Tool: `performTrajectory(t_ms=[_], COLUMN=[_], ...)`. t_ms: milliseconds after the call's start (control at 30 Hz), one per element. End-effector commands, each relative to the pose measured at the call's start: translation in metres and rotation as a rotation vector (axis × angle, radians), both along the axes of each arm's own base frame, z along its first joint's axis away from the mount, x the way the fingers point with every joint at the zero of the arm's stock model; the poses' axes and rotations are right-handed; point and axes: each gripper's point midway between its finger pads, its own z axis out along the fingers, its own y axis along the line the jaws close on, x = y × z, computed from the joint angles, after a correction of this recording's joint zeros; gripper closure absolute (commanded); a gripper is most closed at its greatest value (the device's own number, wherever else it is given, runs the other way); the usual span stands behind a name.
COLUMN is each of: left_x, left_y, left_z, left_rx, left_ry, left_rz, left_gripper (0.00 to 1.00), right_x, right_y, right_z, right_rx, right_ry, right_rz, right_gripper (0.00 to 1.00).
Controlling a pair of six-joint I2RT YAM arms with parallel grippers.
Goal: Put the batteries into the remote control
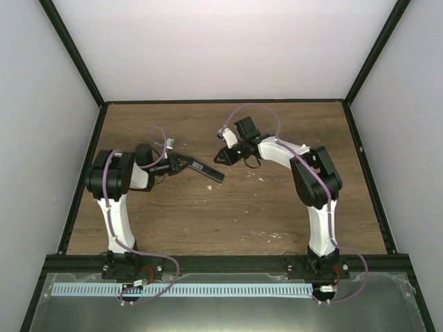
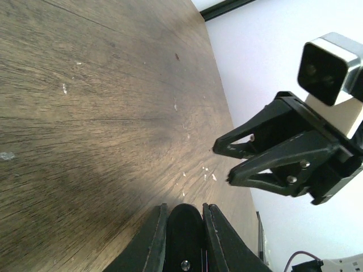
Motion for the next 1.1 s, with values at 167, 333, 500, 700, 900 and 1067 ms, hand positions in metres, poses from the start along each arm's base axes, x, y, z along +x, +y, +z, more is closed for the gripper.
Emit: performTrajectory(t_ms=[167, 333, 500, 700, 900, 1067], left_x=[-0.002, -0.003, -0.003, -0.002, -0.001, 0.000], left_y=[-0.001, -0.001, -0.001, 0.000, 0.000, 0.000], left_z=[-0.007, -0.008, -0.009, -0.009, -0.009, -0.009], left_rx=[0.004, 0.004, 0.003, 0.005, 0.006, 0.005], left_ry=[-0.024, -0.022, -0.018, -0.024, -0.025, -0.026], left_rz=[-0.003, 0.001, 0.002, 0.008, 0.010, 0.009], left_gripper=[1.00, 1.00, 1.00, 1.00, 1.00, 1.00], right_x=[-0.025, -0.048, -0.056, -0.058, -0.055, -0.051], right_y=[-0.024, -0.028, -0.030, -0.030, -0.028, -0.024], right_z=[0.014, -0.002, -0.011, -0.020, -0.025, -0.025], right_rx=[-0.015, -0.040, -0.066, -0.094, -0.092, -0.080], right_ry=[0.229, 0.380, 0.449, 0.504, 0.514, 0.517], right_rz=[-0.167, -0.172, -0.184, -0.186, -0.190, -0.186], right_gripper=[0.71, 0.69, 0.69, 0.68, 0.71, 0.76])
